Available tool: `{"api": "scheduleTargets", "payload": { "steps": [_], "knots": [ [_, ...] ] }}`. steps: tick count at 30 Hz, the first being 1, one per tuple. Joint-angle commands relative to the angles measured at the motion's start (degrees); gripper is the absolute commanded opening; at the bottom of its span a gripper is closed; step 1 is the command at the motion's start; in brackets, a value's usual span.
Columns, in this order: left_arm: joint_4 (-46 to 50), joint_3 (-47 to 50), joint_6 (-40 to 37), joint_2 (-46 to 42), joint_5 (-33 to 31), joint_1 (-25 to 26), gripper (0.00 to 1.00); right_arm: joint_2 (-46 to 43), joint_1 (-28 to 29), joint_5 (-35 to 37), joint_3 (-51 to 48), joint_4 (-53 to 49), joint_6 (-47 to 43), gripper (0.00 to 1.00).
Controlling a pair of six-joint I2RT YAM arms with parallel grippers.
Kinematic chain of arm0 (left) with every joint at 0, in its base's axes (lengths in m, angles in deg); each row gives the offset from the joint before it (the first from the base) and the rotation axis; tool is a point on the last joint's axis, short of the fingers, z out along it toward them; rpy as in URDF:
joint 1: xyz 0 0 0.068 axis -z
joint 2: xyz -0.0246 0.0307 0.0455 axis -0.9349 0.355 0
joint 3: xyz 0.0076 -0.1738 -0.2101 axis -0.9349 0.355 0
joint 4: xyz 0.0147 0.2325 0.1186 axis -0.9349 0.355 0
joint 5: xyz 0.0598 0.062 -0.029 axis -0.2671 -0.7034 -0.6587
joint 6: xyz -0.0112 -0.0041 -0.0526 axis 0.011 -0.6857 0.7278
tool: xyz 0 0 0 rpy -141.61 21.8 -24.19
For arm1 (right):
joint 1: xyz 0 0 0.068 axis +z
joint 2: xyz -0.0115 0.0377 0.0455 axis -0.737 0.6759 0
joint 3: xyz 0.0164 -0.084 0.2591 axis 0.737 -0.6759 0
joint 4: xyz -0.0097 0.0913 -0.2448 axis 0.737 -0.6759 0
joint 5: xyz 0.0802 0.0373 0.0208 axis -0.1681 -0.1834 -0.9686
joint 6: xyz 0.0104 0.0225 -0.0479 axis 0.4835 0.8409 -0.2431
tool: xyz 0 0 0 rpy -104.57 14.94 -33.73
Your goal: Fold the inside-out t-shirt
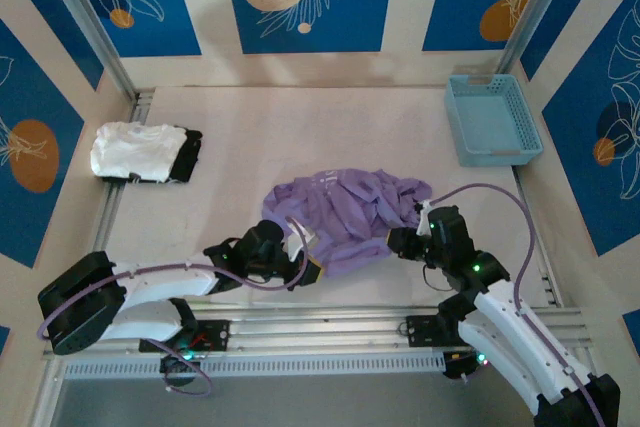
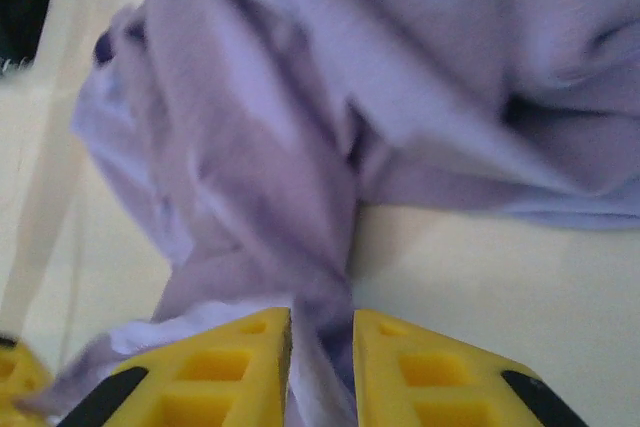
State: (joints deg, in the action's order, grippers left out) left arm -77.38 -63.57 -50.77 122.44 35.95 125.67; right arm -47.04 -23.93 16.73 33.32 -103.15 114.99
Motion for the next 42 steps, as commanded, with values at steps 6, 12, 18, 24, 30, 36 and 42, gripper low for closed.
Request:
{"api": "scheduleTargets", "payload": {
  "steps": [6,12,18,24,30,36,42],
  "knots": [
    [8.9,-3.4,-4.8,-9.1,-8.1,-6.3,0.51,8.2,0.4,6.4,8.1,4.6,-9.3,0.41],
    [14.3,-6.1,5.5,-6.5,-18.8,-23.9,0.70,26.0,3.6,6.3,18.0,11.0,-18.5,0.60],
    [9.4,-11.8,8.8,12.0,-12.8,-32.3,0.74,46.4,3.2,10.4,31.5,7.7,-22.5,0.74],
    [6.0,-18.7,8.4,25.6,-8.8,-32.3,0.75,62.0,2.1,9.4,40.1,2.3,-23.7,0.77],
    [-0.5,-20.2,10.2,31.7,-2.5,-31.8,0.50,71.1,1.6,0.0,43.9,4.0,-23.4,0.52],
    [-6.7,-24.6,10.7,30.9,3.3,-32.2,0.00,66.9,-2.2,-4.7,47.7,9.6,-23.7,0.00],
    [-6.4,-33.4,9.1,20.2,5.5,-35.1,0.00,48.8,-7.4,-8.8,46.6,18.6,-24.2,0.00]
  ]
}}
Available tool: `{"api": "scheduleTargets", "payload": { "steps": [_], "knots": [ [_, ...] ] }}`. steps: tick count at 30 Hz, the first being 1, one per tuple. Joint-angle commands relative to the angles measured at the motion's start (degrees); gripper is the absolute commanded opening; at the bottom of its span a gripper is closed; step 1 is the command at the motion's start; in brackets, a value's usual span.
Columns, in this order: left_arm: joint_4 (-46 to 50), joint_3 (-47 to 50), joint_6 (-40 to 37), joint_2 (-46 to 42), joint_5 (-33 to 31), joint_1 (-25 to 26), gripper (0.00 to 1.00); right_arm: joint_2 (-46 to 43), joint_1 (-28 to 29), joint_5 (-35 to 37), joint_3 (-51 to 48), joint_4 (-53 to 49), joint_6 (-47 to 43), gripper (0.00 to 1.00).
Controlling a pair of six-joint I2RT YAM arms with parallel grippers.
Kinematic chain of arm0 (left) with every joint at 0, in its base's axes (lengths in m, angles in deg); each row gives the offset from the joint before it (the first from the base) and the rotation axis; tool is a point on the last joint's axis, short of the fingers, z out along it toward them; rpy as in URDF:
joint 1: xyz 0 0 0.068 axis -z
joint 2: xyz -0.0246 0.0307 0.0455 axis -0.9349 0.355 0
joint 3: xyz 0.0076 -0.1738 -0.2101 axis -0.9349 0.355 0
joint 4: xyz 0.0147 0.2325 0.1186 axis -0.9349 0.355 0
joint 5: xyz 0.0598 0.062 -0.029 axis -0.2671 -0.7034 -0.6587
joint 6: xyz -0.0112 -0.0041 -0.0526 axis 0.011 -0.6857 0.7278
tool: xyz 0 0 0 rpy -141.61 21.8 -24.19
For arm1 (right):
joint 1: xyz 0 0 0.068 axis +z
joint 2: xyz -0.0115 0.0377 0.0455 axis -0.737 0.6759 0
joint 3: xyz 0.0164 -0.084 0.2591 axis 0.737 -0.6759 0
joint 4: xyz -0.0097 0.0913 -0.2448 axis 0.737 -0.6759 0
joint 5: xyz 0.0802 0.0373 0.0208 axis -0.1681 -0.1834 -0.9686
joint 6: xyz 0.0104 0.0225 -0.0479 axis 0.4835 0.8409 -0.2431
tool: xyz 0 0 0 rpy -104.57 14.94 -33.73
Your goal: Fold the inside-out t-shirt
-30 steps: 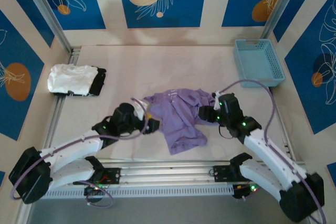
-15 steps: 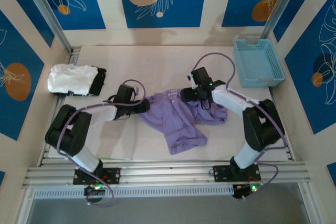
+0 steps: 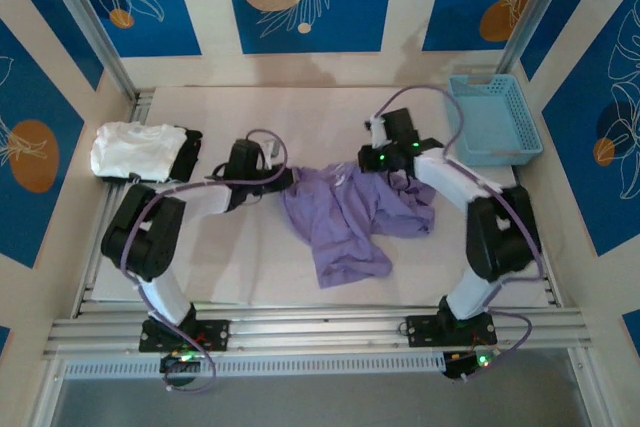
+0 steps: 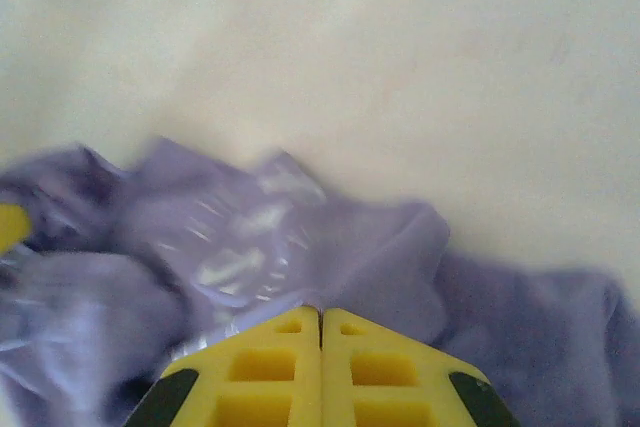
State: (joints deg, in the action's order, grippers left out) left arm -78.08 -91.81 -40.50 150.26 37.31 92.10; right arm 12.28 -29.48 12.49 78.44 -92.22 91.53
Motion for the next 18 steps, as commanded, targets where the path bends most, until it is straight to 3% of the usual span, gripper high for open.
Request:
{"api": "scheduleTargets", "payload": {
  "steps": [1,7,13,18],
  "knots": [
    [-5.5,-6.2,-1.5,-9.9,4.2,-1.7,0.00,-13.6,-2.2,-4.6,0.4,8.7,-1.2,0.00],
    [-7.6,-1.8,-2.2,-27.8,5.7,-1.5,0.00,-36.0,-1.6,-1.5,-15.3,13.0,-1.4,0.02],
    [-2.9,14.7,-2.7,-39.1,7.5,0.9,0.00,-51.3,2.6,6.3,-36.5,10.4,5.1,0.43],
    [6.4,26.1,-3.1,-42.9,1.8,1.4,0.01,-51.9,6.8,4.3,-43.4,12.9,6.5,0.55]
  ]
}}
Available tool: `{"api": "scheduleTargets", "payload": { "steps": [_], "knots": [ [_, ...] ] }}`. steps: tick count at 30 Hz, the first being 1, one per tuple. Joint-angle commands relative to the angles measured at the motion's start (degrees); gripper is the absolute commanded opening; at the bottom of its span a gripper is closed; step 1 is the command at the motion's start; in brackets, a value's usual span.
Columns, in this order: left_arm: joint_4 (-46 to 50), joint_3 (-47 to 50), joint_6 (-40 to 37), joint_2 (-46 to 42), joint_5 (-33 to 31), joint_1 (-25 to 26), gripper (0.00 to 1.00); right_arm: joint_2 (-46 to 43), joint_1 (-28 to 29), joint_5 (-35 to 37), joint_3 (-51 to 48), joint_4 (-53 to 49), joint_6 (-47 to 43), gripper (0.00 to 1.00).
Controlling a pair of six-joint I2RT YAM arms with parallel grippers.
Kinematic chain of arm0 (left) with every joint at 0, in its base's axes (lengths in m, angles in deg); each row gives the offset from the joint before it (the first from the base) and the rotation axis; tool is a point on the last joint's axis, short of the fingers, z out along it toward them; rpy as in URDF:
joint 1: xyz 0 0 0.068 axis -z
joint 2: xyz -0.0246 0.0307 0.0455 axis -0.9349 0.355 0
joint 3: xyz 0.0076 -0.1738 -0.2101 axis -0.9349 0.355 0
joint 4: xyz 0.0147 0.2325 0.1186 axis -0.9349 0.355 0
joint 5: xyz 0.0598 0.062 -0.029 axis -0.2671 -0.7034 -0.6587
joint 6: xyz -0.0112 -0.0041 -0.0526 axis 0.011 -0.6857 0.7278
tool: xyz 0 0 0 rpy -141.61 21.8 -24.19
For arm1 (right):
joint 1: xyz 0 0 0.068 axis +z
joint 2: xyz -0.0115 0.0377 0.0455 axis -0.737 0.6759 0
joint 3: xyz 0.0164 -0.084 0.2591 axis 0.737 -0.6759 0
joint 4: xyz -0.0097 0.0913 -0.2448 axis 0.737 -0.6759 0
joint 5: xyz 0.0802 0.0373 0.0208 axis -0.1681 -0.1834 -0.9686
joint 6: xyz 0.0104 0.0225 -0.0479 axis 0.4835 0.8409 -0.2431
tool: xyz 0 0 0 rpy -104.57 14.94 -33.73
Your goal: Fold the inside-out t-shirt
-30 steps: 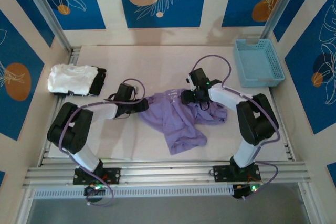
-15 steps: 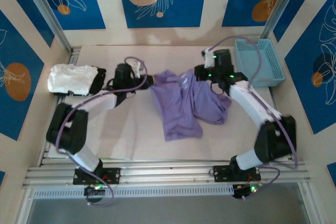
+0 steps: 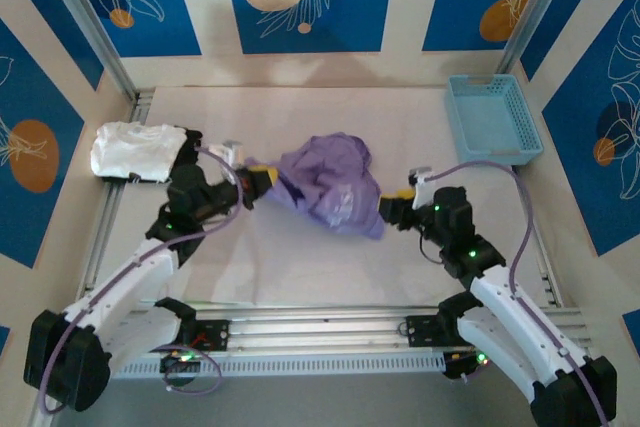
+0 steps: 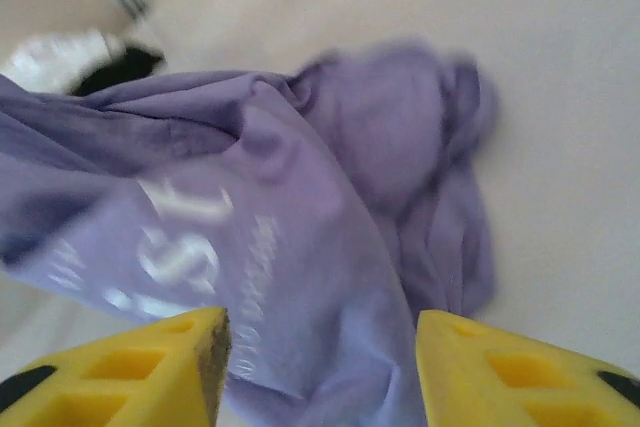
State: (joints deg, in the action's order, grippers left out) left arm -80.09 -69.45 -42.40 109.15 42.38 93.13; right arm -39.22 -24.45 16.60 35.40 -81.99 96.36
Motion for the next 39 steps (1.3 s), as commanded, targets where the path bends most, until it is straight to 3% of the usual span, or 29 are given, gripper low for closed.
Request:
{"api": "scheduleTargets", "payload": {
  "steps": [1,6,8,11,14,18,21,22,25,30,35,37,39],
  "knots": [
    [11.6,4.8,-1.0,-2.7,-6.5,0.3,0.00,0.9,2.5,-0.3,-0.2,3.0,1.7,0.56],
    [24.9,7.7,-2.9,-7.3,-22.3,0.3,0.15,12.5,6.2,1.1,4.9,2.8,2.1,0.58],
    [27.6,7.6,-3.3,-7.8,-25.8,0.3,0.28,18.9,7.6,1.7,8.1,2.6,2.2,0.58],
    [30.0,6.6,-3.5,-7.6,-26.6,0.7,0.43,29.1,11.5,4.9,14.7,1.7,0.1,0.62],
    [30.4,4.4,-4.1,-7.3,-28.3,4.3,0.55,39.0,14.5,8.4,22.4,0.8,-3.4,0.66],
    [27.9,1.3,-7.2,-4.6,-34.5,10.3,0.66,50.7,15.6,12.2,31.3,0.1,-4.8,0.66],
    [21.7,-0.3,-8.7,2.2,-33.0,10.7,0.70,59.6,15.6,17.5,37.2,-1.4,-4.5,0.63],
    [20.1,-1.2,-9.6,5.3,-32.1,10.6,0.71,61.5,15.6,19.3,38.5,-1.9,-4.6,0.59],
    [16.7,-6.4,-12.3,16.3,-29.2,10.6,0.71,63.4,14.6,21.4,40.0,-2.0,-5.0,0.30],
    [11.9,-13.9,-14.5,29.0,-24.4,10.6,0.69,56.1,12.4,11.2,33.9,3.0,-4.4,0.02],
    [12.7,-20.5,-16.2,38.5,-22.3,10.6,0.60,49.7,9.9,2.7,28.9,5.8,-1.1,0.00],
    [13.0,-22.2,-17.1,40.8,-21.5,10.6,0.50,47.0,8.3,-0.9,27.2,6.8,0.2,0.00],
    [13.5,-23.8,-17.9,41.8,-20.2,10.5,0.30,44.2,6.5,-4.7,26.3,6.9,1.2,0.00]
  ]
}}
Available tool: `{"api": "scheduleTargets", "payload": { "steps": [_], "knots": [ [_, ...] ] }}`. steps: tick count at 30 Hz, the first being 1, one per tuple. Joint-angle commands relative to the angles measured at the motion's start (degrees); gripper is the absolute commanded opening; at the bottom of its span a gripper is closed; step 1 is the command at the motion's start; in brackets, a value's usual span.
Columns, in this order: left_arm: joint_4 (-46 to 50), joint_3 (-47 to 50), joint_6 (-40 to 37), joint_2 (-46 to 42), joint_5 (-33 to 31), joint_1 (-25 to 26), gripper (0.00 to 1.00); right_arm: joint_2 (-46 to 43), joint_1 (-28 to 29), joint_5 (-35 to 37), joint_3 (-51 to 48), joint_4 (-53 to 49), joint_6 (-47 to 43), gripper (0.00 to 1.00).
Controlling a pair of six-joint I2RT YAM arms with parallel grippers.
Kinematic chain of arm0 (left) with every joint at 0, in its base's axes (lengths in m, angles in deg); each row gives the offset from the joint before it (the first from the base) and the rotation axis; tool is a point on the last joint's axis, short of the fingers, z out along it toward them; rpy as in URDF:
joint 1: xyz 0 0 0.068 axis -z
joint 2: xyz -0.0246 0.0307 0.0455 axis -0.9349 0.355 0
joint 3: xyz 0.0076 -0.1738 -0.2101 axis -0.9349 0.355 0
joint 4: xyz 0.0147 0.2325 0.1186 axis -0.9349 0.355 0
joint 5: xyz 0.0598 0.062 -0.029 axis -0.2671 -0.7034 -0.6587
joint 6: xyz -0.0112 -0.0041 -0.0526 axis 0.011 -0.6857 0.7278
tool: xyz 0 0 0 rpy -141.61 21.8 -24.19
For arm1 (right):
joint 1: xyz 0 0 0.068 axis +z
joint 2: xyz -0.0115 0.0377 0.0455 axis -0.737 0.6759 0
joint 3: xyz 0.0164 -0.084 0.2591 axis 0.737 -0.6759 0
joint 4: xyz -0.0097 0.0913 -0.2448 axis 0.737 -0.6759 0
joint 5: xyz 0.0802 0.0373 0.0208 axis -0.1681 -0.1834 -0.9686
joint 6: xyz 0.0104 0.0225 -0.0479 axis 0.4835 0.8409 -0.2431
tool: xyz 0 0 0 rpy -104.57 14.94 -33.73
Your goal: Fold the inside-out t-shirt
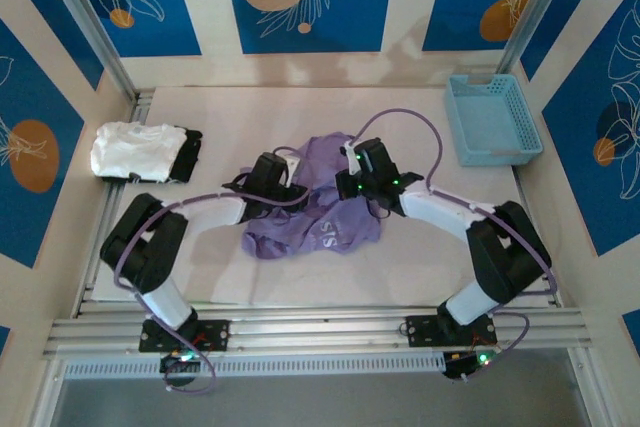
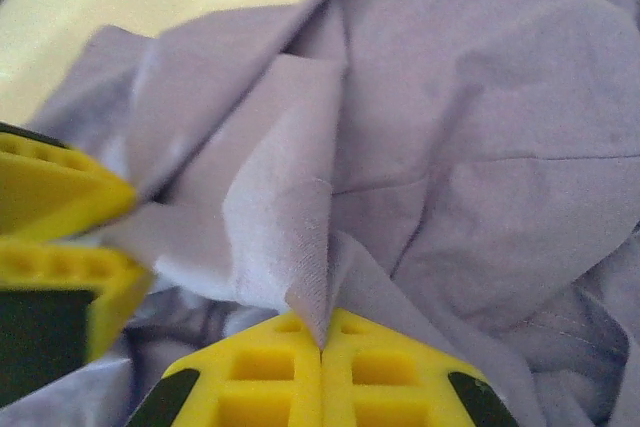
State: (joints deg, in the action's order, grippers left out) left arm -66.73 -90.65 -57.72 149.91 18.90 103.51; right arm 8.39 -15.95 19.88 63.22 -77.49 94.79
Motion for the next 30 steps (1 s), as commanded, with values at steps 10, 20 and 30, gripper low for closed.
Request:
{"api": "scheduleTargets", "payload": {
  "steps": [10,20,30],
  "knots": [
    [-0.5,-1.7,2.3,-16.2,29.5,-2.0,0.00,-15.7,-3.4,-0.3,-1.8,-9.5,-13.7,0.04],
    [-2.0,0.6,4.4,-23.5,35.0,-2.0,0.00,-22.9,-1.9,1.4,-5.3,-9.9,-17.4,0.20],
    [-2.8,1.0,4.0,-22.6,36.2,-1.9,0.00,-31.8,-0.3,-13.4,-9.4,-8.2,-19.6,0.52]
  ]
}}
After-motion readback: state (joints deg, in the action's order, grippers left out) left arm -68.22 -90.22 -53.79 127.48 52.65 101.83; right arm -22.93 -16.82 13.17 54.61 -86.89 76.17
